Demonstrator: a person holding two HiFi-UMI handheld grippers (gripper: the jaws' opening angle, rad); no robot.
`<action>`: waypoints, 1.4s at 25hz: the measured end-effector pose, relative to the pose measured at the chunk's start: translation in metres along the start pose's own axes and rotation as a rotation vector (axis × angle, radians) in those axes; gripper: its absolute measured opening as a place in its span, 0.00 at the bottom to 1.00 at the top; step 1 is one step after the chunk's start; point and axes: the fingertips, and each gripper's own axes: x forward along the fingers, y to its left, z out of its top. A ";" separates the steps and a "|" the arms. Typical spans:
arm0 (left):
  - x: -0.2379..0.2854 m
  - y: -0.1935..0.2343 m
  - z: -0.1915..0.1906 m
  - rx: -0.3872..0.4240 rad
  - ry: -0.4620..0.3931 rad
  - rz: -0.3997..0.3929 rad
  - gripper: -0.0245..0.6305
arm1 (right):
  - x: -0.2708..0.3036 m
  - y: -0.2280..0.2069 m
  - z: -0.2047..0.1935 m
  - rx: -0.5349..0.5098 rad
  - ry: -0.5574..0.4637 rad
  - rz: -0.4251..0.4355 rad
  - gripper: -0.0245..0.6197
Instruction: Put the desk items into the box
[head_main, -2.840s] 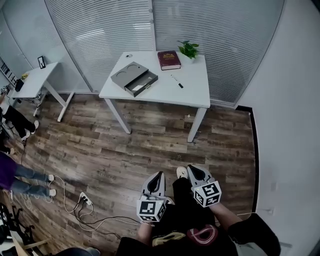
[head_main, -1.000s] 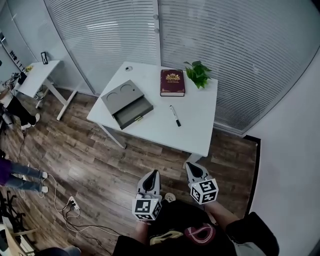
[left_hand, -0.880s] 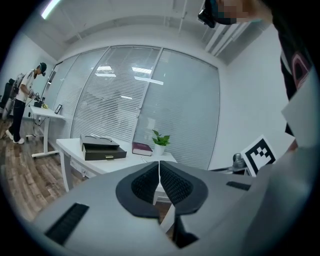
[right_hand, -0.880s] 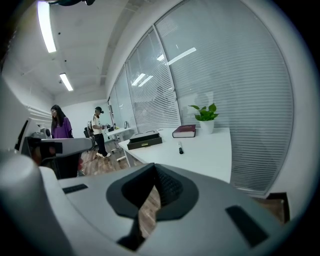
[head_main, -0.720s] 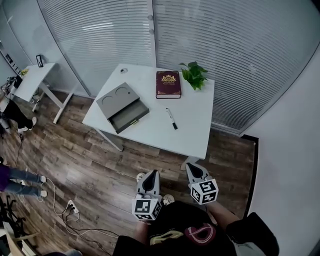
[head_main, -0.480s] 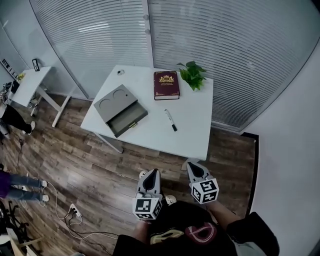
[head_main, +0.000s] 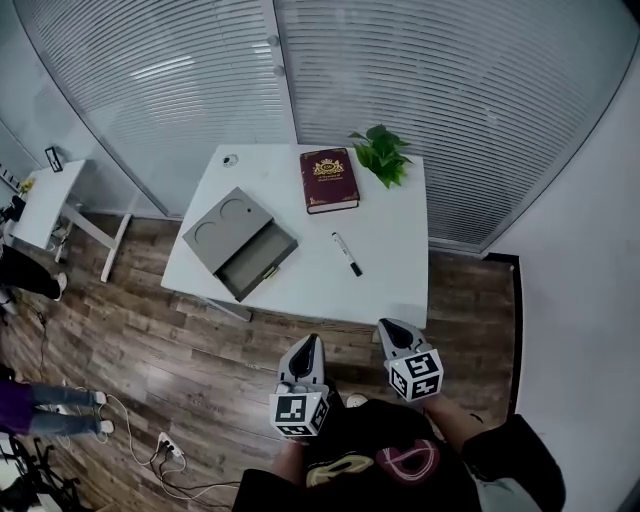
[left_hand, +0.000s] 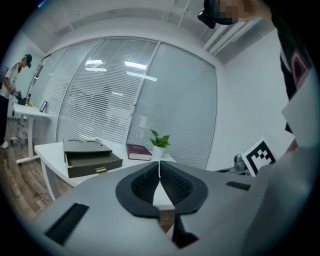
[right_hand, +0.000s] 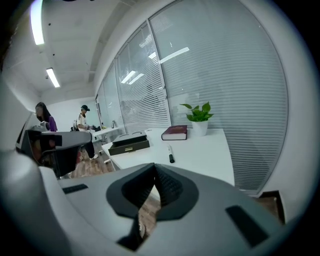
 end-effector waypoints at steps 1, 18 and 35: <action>0.004 0.005 0.003 0.005 0.001 -0.009 0.07 | 0.005 0.001 0.003 0.004 0.003 -0.007 0.05; 0.061 0.116 0.042 0.029 0.035 -0.115 0.07 | 0.101 0.012 0.048 0.060 0.009 -0.170 0.05; 0.098 0.170 0.061 0.040 0.053 -0.150 0.07 | 0.163 -0.004 0.076 0.042 0.034 -0.244 0.06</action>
